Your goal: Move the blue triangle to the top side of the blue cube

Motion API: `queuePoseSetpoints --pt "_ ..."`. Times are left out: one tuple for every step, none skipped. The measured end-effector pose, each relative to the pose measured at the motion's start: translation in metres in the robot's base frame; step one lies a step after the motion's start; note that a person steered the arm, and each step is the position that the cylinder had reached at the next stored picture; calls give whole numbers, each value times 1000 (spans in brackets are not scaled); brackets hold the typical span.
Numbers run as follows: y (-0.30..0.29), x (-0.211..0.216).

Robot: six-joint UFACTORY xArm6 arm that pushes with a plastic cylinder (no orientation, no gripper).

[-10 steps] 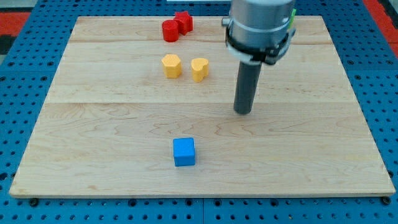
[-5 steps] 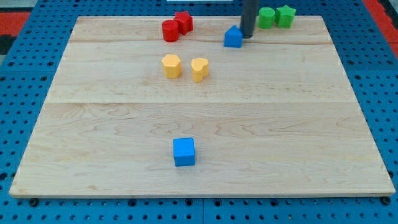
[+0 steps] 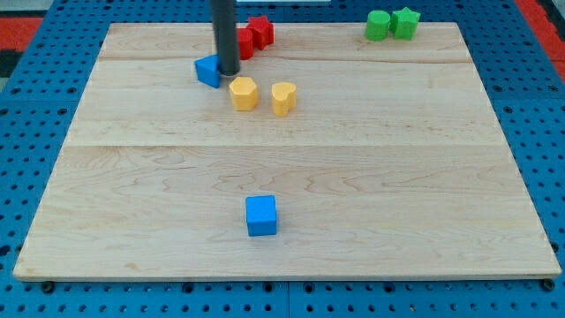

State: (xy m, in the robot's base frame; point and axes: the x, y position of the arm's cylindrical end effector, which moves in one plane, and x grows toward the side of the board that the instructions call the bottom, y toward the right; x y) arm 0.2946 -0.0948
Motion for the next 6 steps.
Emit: queuePoseSetpoints --pt "-33 -24" --pt "-72 -9" --pt "-75 23" --pt "-67 53" --pt "-68 91" --pt "-61 121"
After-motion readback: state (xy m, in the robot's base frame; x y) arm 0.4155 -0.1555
